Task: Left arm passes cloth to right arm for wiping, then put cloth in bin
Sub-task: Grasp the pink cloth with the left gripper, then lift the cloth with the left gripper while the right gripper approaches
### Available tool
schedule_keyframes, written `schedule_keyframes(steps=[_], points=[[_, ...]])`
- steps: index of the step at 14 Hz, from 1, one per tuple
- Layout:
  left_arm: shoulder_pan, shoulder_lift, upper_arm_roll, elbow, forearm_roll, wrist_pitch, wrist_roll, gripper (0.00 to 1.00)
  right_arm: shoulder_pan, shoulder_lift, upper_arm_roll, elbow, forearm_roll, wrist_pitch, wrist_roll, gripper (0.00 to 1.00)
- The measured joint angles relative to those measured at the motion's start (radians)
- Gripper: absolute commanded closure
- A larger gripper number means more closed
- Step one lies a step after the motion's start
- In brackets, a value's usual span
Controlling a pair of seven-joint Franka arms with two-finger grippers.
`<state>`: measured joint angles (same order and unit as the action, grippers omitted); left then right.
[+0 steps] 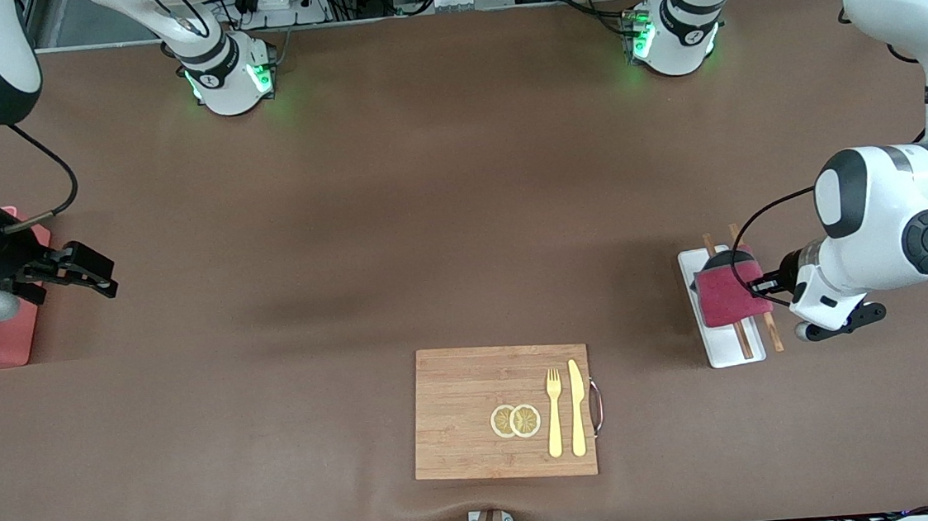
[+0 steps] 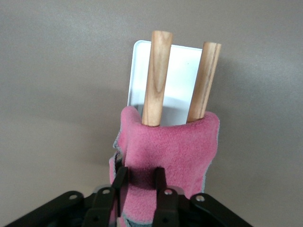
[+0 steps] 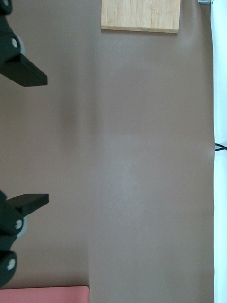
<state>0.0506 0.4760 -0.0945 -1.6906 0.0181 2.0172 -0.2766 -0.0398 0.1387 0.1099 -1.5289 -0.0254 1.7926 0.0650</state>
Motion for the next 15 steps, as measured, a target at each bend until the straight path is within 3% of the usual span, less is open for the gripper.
schedule_keyframes(steps=[4, 6, 12, 15], points=[[0.0, 0.0, -0.002, 0.0, 0.0, 0.0, 0.0, 0.87, 0.0, -0.001, 0.0, -0.015, 0.0, 0.013, 0.0, 0.0], [0.0, -0.001, -0.002, 0.003, 0.0, 0.0, 0.0, 0.99, 0.0, -0.001, 0.0, -0.017, 0.0, 0.014, 0.0, 0.0], [-0.002, -0.003, -0.005, 0.006, 0.0, -0.001, 0.0, 1.0, 0.0, -0.001, 0.0, -0.031, 0.0, 0.024, 0.0, 0.0], [-0.017, -0.025, -0.039, 0.017, 0.0, -0.027, 0.0, 1.0, 0.0, -0.002, 0.0, -0.033, 0.0, 0.024, 0.001, 0.0]])
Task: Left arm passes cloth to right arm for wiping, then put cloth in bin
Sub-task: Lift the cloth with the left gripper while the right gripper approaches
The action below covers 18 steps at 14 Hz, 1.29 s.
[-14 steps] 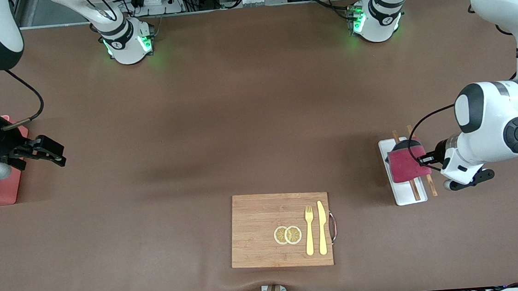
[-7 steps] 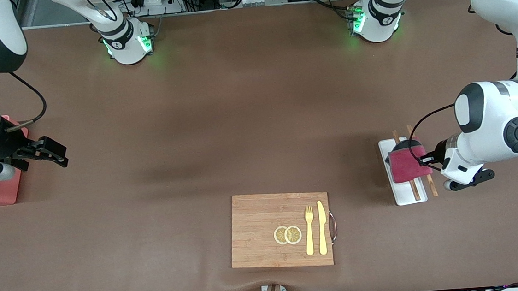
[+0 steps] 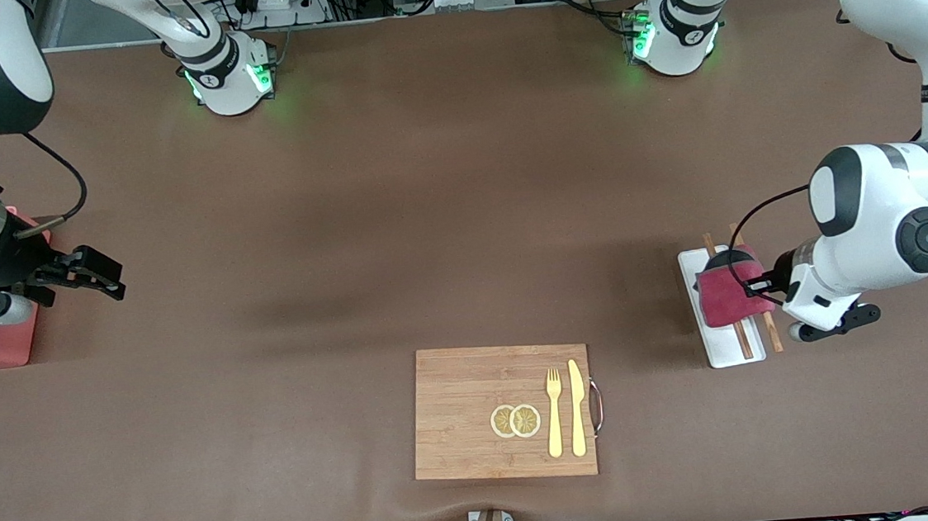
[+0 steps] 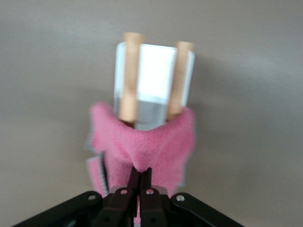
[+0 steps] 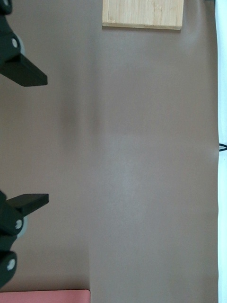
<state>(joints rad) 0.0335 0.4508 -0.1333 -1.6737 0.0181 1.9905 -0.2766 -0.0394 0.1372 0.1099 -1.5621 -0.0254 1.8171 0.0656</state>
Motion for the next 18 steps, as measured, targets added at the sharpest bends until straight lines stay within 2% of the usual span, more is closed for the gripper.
schedule_keyframes(steps=[3, 5, 8, 10, 12, 16, 18], points=[[-0.01, -0.067, -0.089, 0.008, -0.001, -0.056, -0.056, 1.0, 0.002, 0.0, 0.0, -0.004, 0.001, 0.0, 0.038, 0.0], [-0.013, -0.098, -0.185, 0.014, -0.007, -0.065, -0.174, 1.0, 0.016, 0.0, 0.001, -0.005, 0.001, -0.002, 0.114, 0.0], [-0.054, -0.094, -0.328, 0.058, -0.031, -0.062, -0.501, 1.0, 0.052, 0.0, 0.006, -0.006, 0.02, -0.023, 0.308, 0.0], [-0.134, -0.064, -0.361, 0.122, -0.068, -0.047, -0.716, 1.0, 0.066, 0.001, 0.007, -0.007, 0.1, -0.042, 0.406, 0.0], [-0.24, -0.009, -0.363, 0.202, -0.089, 0.04, -0.944, 1.0, 0.068, 0.001, 0.007, -0.008, 0.175, -0.058, 0.511, 0.0], [-0.406, 0.108, -0.363, 0.266, -0.092, 0.398, -1.344, 1.0, 0.08, 0.009, 0.009, -0.014, 0.299, -0.089, 0.708, 0.0], [-0.458, 0.154, -0.363, 0.296, -0.092, 0.533, -1.499, 1.0, 0.08, 0.021, 0.006, -0.02, 0.394, -0.122, 0.79, 0.0]])
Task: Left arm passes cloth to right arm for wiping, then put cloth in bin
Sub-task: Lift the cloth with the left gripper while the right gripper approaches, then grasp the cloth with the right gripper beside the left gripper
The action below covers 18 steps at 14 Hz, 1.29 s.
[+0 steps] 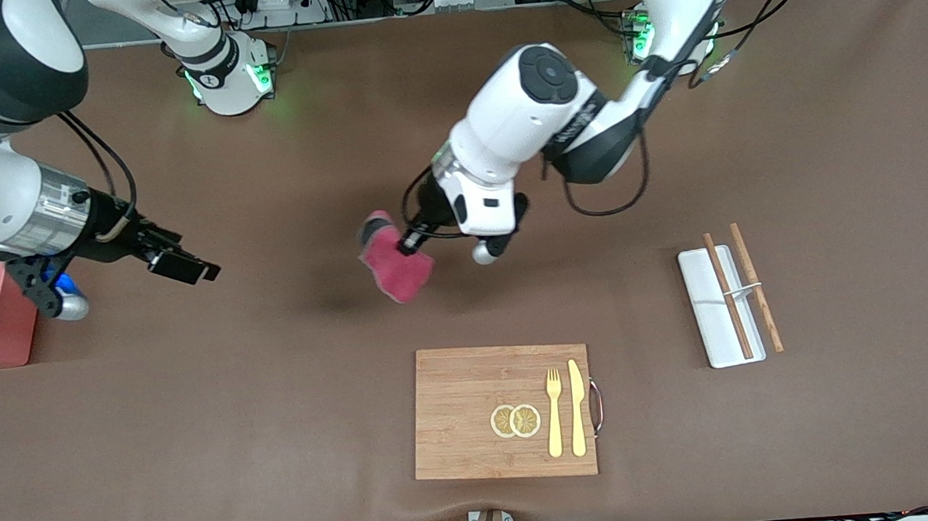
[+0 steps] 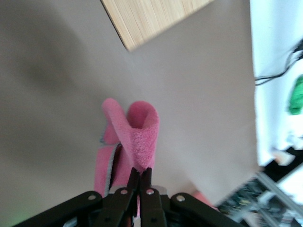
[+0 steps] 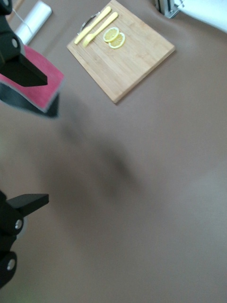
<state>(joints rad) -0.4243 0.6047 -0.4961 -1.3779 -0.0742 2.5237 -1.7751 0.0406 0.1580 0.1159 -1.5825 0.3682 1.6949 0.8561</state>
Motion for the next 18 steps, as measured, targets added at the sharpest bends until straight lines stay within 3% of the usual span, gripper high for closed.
schedule_keyframes(steps=[3, 7, 11, 12, 13, 15, 18], points=[[-0.032, 0.023, 0.0, 0.032, 0.0, 0.143, -0.186, 1.0, -0.022, 0.045, -0.012, -0.008, 0.155, -0.053, 0.07, 0.0], [-0.082, 0.046, -0.001, 0.065, -0.001, 0.274, -0.381, 1.0, -0.069, 0.155, -0.016, -0.012, 0.284, -0.061, 0.116, 0.0], [-0.118, 0.082, -0.001, 0.079, -0.038, 0.386, -0.435, 1.0, -0.066, 0.195, -0.013, -0.01, 0.417, -0.053, 0.135, 0.0], [-0.128, 0.094, 0.0, 0.084, -0.04, 0.394, -0.436, 1.0, -0.065, 0.195, -0.012, -0.007, 0.439, -0.052, 0.147, 0.14], [-0.134, 0.103, 0.0, 0.088, -0.04, 0.399, -0.438, 1.0, -0.064, 0.195, -0.01, -0.003, 0.454, -0.051, 0.158, 0.56], [-0.137, 0.111, 0.0, 0.094, -0.04, 0.402, -0.44, 1.0, -0.056, 0.195, -0.009, 0.003, 0.463, -0.045, 0.168, 0.89], [-0.136, 0.111, 0.001, 0.1, -0.04, 0.402, -0.441, 1.0, -0.047, 0.195, -0.009, 0.003, 0.463, -0.034, 0.171, 1.0]])
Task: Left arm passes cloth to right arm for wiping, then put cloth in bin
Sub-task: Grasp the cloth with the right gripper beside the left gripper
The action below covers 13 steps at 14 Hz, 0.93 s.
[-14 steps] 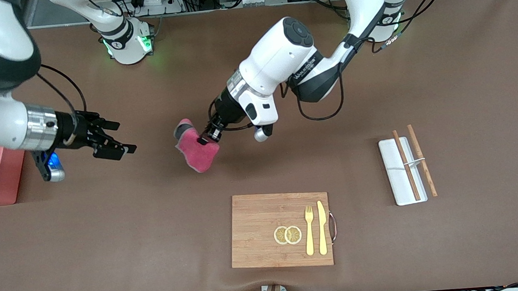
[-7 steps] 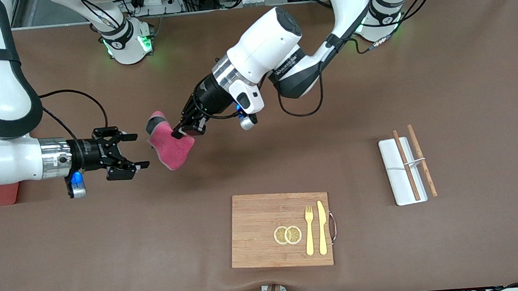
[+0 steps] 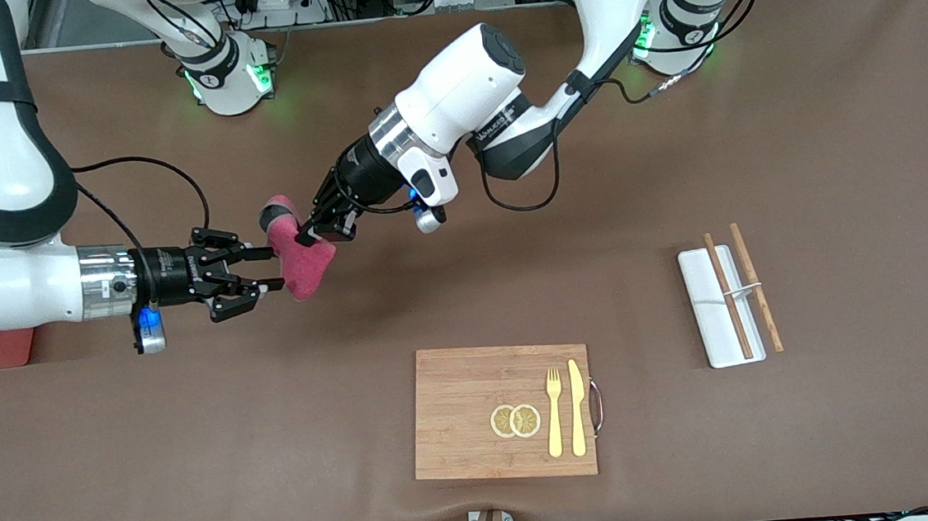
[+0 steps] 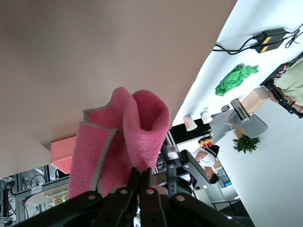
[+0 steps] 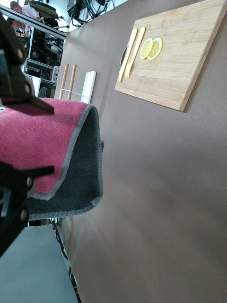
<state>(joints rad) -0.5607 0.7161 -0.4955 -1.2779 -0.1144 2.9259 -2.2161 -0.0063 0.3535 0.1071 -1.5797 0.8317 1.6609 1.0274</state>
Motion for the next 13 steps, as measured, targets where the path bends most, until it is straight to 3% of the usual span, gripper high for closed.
schedule_keyframes(steps=[8, 9, 10, 11, 13], points=[[-0.004, 0.001, 0.001, 0.001, 0.0, 0.0, 0.0, 1.0, -0.007, 0.005, -0.004, 0.0, 0.0, 0.003, -0.008, 1.0], [-0.004, 0.001, 0.001, 0.001, 0.0, 0.0, 0.0, 1.0, -0.015, 0.006, -0.006, 0.002, 0.0, 0.002, -0.014, 0.96], [-0.004, 0.001, 0.001, 0.001, 0.0, 0.0, 0.0, 1.0, -0.019, 0.008, -0.007, 0.002, 0.0, 0.0, -0.014, 0.06], [-0.004, 0.001, 0.001, 0.001, 0.0, 0.0, 0.0, 1.0, -0.017, 0.011, -0.006, 0.002, 0.0, 0.0, -0.014, 0.0], [-0.004, 0.001, 0.001, 0.001, 0.0, 0.0, 0.0, 1.0, 0.003, 0.018, -0.002, -0.002, 0.0, 0.02, -0.014, 0.0]])
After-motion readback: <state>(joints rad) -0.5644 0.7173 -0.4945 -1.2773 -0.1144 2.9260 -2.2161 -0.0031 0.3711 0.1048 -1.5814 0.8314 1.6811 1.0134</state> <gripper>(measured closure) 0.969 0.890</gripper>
